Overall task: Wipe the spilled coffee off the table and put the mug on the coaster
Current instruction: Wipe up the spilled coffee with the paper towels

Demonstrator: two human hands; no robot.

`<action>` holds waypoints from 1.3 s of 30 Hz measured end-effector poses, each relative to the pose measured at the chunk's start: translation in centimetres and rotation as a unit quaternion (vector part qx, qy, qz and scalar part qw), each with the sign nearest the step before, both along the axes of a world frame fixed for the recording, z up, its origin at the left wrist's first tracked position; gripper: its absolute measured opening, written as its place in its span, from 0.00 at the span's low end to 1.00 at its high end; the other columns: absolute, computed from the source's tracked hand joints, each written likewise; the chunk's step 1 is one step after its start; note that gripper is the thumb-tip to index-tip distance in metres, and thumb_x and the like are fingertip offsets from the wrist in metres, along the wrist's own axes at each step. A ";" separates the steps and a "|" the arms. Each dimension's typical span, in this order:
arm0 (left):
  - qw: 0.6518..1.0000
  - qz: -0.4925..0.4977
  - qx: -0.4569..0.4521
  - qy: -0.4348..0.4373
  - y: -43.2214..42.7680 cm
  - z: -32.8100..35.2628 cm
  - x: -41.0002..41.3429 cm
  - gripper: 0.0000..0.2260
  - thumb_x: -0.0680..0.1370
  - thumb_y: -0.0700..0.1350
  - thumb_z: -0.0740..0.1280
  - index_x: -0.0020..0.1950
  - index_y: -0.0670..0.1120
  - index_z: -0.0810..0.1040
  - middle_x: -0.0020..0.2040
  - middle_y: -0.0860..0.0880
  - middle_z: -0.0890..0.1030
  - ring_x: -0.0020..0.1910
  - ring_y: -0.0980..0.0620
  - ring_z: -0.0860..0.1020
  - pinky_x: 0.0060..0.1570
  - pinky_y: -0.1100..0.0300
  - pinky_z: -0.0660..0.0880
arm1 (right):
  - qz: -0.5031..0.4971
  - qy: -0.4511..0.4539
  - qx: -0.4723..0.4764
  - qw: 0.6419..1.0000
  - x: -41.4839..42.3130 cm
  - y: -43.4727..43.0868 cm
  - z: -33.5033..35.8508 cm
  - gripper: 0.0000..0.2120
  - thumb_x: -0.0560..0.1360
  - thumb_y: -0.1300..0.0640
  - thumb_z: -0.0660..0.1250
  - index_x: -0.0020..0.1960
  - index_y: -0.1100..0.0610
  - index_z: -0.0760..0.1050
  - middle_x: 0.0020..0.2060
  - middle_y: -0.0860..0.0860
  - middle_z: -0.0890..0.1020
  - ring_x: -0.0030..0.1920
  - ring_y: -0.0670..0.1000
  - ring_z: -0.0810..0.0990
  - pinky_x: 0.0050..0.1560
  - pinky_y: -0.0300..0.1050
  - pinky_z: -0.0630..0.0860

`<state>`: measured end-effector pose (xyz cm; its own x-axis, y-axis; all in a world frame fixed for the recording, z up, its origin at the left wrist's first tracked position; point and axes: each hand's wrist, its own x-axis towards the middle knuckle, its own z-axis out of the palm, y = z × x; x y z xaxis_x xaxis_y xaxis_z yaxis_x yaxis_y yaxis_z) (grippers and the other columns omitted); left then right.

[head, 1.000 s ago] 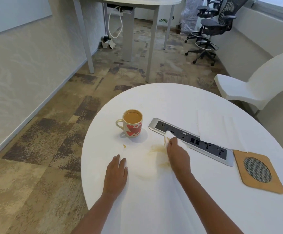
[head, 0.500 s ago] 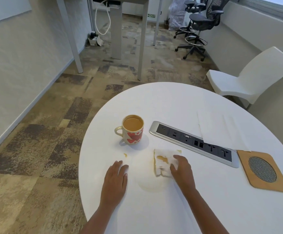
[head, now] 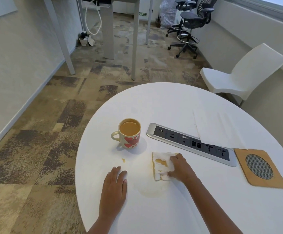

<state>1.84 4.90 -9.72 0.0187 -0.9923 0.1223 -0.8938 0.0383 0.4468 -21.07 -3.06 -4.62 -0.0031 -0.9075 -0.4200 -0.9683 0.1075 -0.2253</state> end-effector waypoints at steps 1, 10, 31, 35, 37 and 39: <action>1.000 0.001 0.005 0.007 0.0 0.1 0.0 0.26 0.81 0.49 0.45 0.52 0.42 0.82 0.56 0.41 0.82 0.57 0.40 0.80 0.61 0.52 0.69 | 0.003 0.005 -0.001 1.000 0.1 -0.1 0.1 0.27 0.73 0.55 0.68 0.67 0.61 0.64 0.66 0.57 0.65 0.65 0.54 0.68 0.63 0.44 0.70; 0.999 -0.003 0.025 0.025 -0.1 0.3 0.0 0.32 0.81 0.52 0.38 0.53 0.42 0.82 0.57 0.41 0.81 0.58 0.41 0.79 0.60 0.49 0.74 | 0.013 0.035 -0.019 0.999 0.8 0.2 0.0 0.21 0.74 0.59 0.66 0.64 0.62 0.65 0.62 0.58 0.68 0.61 0.55 0.72 0.58 0.44 0.72; 0.999 -0.001 0.041 0.023 -0.2 0.7 0.0 0.33 0.81 0.51 0.38 0.52 0.40 0.82 0.56 0.39 0.81 0.57 0.39 0.79 0.56 0.44 0.77 | -0.177 -0.090 -0.130 0.971 0.1 0.2 0.1 0.15 0.73 0.67 0.59 0.58 0.61 0.75 0.54 0.61 0.78 0.56 0.58 0.76 0.54 0.45 0.71; 0.999 -0.001 0.043 0.024 -0.1 0.6 -0.1 0.32 0.81 0.51 0.39 0.52 0.40 0.82 0.56 0.39 0.81 0.57 0.39 0.79 0.56 0.45 0.77 | -0.223 -0.120 -0.149 0.956 -0.1 -0.8 0.4 0.21 0.73 0.66 0.59 0.65 0.58 0.73 0.55 0.63 0.77 0.59 0.58 0.74 0.58 0.47 0.71; 0.999 0.001 0.045 0.026 -0.1 0.6 -0.1 0.32 0.82 0.51 0.39 0.52 0.41 0.82 0.56 0.40 0.82 0.57 0.39 0.80 0.56 0.45 0.77 | -0.229 -0.121 -0.137 0.956 0.2 -1.1 0.1 0.21 0.74 0.65 0.59 0.66 0.57 0.72 0.57 0.63 0.76 0.61 0.58 0.73 0.59 0.47 0.71; 0.999 0.002 0.046 0.026 -0.2 0.6 -0.1 0.32 0.82 0.51 0.39 0.52 0.41 0.82 0.56 0.40 0.82 0.58 0.40 0.79 0.56 0.46 0.77 | -0.212 -0.105 -0.119 0.964 0.7 -1.2 -0.4 0.17 0.74 0.62 0.62 0.63 0.58 0.75 0.56 0.63 0.75 0.61 0.60 0.73 0.55 0.46 0.71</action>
